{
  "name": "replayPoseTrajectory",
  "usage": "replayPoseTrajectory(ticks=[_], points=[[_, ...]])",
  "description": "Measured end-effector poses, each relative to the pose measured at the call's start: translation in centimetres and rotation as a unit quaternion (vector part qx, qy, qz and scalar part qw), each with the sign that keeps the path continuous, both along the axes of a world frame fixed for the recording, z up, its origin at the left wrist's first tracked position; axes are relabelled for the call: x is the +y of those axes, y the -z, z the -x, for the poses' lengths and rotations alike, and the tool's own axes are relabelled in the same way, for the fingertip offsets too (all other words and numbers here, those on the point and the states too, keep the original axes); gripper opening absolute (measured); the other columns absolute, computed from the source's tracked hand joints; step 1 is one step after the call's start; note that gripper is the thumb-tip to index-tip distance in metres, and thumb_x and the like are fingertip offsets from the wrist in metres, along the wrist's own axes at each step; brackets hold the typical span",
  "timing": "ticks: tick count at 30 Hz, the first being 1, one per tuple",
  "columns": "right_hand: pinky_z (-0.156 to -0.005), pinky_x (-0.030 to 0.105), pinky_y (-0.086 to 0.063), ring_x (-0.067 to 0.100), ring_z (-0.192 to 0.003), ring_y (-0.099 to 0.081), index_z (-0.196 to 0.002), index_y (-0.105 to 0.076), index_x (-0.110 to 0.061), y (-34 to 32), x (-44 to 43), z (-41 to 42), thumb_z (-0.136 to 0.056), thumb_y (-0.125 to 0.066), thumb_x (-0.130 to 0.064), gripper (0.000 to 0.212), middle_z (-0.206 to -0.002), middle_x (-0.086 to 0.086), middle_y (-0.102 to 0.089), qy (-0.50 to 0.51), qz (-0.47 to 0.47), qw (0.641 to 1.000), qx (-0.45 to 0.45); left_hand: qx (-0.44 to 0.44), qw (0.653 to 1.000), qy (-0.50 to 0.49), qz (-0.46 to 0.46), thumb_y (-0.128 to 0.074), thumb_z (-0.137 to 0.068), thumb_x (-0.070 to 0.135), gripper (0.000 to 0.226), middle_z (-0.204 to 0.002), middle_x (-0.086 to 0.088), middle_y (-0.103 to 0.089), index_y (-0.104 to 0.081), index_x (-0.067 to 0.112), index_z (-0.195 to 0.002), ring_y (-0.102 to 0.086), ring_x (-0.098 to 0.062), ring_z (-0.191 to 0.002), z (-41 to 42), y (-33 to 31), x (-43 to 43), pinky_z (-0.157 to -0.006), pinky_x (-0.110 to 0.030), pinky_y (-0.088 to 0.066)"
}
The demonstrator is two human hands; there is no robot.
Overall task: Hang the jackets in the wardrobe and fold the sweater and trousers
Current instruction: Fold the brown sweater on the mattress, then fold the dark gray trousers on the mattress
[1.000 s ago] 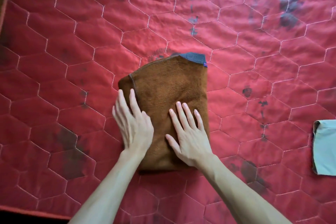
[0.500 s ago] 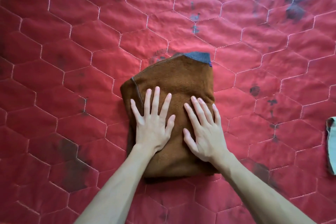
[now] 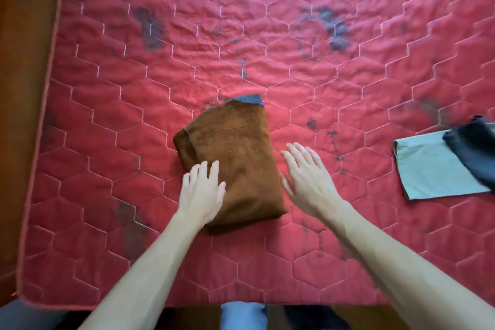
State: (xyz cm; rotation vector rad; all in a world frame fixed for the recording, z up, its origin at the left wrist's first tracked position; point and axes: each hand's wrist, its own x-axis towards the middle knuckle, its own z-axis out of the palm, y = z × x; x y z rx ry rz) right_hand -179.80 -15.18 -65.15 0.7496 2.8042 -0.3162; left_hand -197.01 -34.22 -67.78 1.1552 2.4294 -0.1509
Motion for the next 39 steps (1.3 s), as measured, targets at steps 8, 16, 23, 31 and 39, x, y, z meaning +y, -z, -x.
replayPoseTrajectory(ticks=[8, 16, 23, 31, 39], points=[[-0.111, 0.042, -0.026, 0.035, -0.127, -0.056, -0.126, -0.062, -0.001, -11.8, 0.4, -13.2, -0.087, -0.039, -0.036, 0.057, -0.132, 0.020, -0.061, 0.060, -0.027, 0.998, 0.013, -0.006, 0.999, 0.035, -0.031, -0.070, -0.085, 0.036, 0.064, -0.126, -0.020, -0.060, -0.052, 0.003, -0.137, -0.057, -0.039, -0.114, -10.5, -11.6, 2.3, -0.089, -0.049, -0.050], [-0.108, 0.053, -0.040, 0.039, -0.136, -0.044, -0.134, -0.054, -0.005, -21.6, 2.5, -24.7, -0.086, -0.068, -0.028, 0.055, -0.149, 0.024, -0.043, 0.157, -0.030, 0.982, 0.103, 0.014, 0.989, 0.097, -0.108, -0.055, -0.093, 0.042, 0.065, -0.146, -0.018, -0.045, -0.039, 0.011, -0.148, -0.038, -0.037, -0.136, -21.6, -22.6, 7.9, -0.105, -0.049, -0.037], [-0.104, 0.053, -0.044, 0.040, -0.132, -0.047, -0.136, -0.054, -0.012, -27.5, 4.7, -33.8, -0.081, -0.068, -0.040, 0.063, -0.148, 0.024, -0.043, 0.213, -0.070, 0.966, 0.126, 0.029, 0.986, 0.146, -0.079, -0.052, -0.093, 0.048, 0.070, -0.163, -0.021, -0.012, -0.030, 0.017, -0.152, -0.018, -0.037, -0.149, -30.1, -28.9, 12.9, -0.115, -0.049, -0.025], [-0.105, 0.056, -0.042, 0.046, -0.131, -0.048, -0.137, -0.056, -0.007, -28.3, 8.2, -45.3, -0.080, -0.073, -0.044, 0.070, -0.146, 0.026, -0.047, 0.326, -0.064, 0.938, 0.100, -0.005, 0.980, 0.182, -0.078, -0.052, -0.091, 0.046, 0.072, -0.162, -0.019, -0.017, -0.028, 0.015, -0.151, -0.022, -0.036, -0.146, -39.3, -32.5, 21.1, -0.117, -0.051, -0.024], [-0.107, 0.046, -0.040, 0.031, -0.134, -0.047, -0.137, -0.054, -0.009, -29.6, 13.0, -50.3, -0.095, -0.059, -0.036, 0.050, -0.145, 0.015, -0.049, 0.389, -0.032, 0.907, 0.158, -0.140, 0.940, 0.203, -0.235, -0.062, -0.088, 0.029, 0.057, -0.141, -0.007, -0.048, -0.048, 0.013, -0.140, -0.048, -0.027, -0.128, -45.0, -31.5, 28.4, -0.106, -0.043, -0.042]])
